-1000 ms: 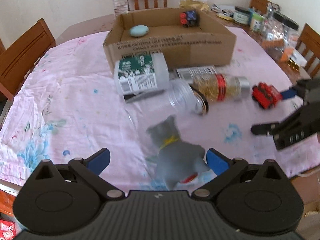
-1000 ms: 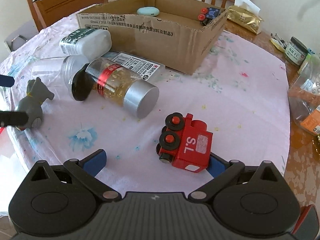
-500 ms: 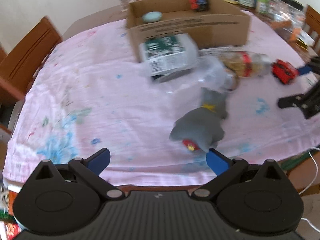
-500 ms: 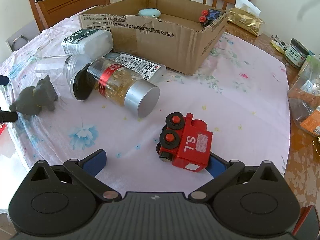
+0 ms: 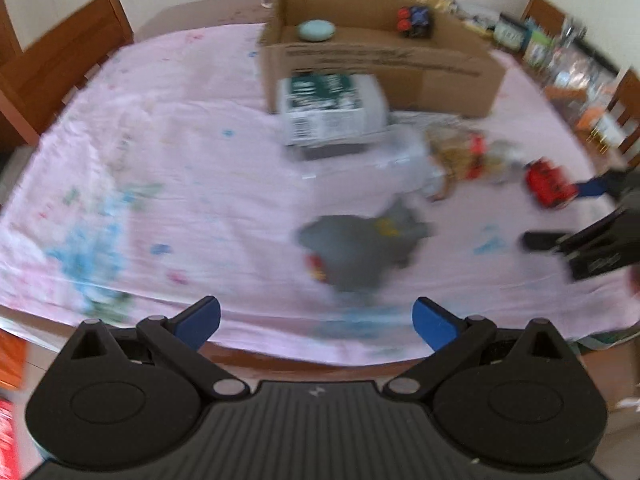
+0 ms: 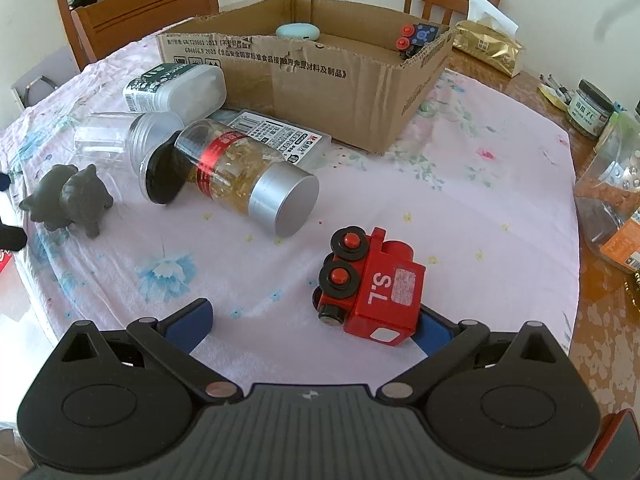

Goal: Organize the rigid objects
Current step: 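Grasp the grey toy elephant with left gripper while right gripper grasps red train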

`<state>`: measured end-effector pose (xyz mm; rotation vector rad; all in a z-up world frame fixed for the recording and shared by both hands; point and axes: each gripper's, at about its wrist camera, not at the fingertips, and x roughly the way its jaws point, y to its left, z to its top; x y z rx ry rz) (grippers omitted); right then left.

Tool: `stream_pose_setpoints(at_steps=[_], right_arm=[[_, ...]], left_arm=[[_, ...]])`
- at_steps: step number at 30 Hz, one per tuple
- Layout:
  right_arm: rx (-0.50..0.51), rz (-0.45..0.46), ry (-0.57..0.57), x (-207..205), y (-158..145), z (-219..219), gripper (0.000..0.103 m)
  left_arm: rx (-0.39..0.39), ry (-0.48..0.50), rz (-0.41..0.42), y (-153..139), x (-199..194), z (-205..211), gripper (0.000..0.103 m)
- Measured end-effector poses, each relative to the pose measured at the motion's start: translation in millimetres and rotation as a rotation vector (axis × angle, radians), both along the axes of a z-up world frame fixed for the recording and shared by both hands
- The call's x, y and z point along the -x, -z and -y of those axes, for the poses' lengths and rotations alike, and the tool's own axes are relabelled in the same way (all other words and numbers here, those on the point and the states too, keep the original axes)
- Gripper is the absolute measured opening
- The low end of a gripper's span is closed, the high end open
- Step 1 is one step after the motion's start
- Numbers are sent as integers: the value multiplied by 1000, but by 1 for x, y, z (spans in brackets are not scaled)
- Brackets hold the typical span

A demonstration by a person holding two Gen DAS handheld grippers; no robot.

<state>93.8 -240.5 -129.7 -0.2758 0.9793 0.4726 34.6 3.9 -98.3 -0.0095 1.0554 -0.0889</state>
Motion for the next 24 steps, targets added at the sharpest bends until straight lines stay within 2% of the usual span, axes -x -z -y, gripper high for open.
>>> stream_pose_setpoints(at_steps=[2,12,20,24], right_arm=[[-2,5,-5,0,0,0,103],[-14,20,-49,0,0,3,103],[-19,29,-35,1,1,2,103],[-11,10,-25,-6,0,-1,103]], left_arm=[[31,-8,14,1,-4,13,102],[53,-150,59,17,-30,33,97],[27,-261,42,22,-36,31,76],[8,-263,44,22,-32,28,79]])
